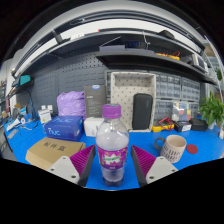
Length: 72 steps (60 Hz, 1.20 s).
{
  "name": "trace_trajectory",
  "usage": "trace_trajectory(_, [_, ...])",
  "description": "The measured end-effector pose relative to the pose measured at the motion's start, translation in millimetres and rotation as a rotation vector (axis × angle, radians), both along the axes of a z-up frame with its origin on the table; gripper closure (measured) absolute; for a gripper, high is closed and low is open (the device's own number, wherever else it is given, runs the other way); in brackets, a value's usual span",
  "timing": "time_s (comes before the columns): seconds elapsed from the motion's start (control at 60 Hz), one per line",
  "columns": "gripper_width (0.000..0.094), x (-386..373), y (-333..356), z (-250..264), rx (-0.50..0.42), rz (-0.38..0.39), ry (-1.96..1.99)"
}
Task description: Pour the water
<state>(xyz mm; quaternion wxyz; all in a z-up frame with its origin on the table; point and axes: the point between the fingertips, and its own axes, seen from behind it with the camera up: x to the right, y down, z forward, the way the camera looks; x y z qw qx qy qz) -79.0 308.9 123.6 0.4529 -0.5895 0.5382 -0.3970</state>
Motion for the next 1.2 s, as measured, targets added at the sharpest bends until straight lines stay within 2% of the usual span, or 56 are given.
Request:
trace_trajectory(0.133, [0.0264,21.7,6.1,-12.5,0.003,-0.008,-0.021])
trace_trajectory(0.15, [0.0339,22.5,6.0,-15.4,-0.003,-0.008,-0.018])
trace_trajectory(0.183, [0.0410,23.9,3.9,-16.5,-0.025,-0.012,-0.027])
trace_trajectory(0.3, [0.0501,26.2,11.8,-14.2,-0.026,0.041,-0.078])
trace_trajectory(0.333, [0.0472,27.3,10.1,-14.2,-0.010,0.035,-0.084])
trace_trajectory(0.35, [0.0533,27.7,9.8,-14.3,-0.001,0.034,-0.085])
trace_trajectory(0.55, [0.0534,28.1,10.6,-14.5,0.008,0.075,-0.080])
trace_trajectory(0.767, [0.0533,40.4,-7.5,-11.5,0.126,0.053,0.017])
trace_trajectory(0.883, [0.0533,53.7,-32.5,9.6,0.326,-0.009,0.044])
trace_trajectory(1.017, [0.0533,75.3,-66.0,28.0,0.657,-0.108,0.070])
trace_trajectory(1.2, [0.0534,94.2,-93.4,35.7,1.099,-0.200,0.125])
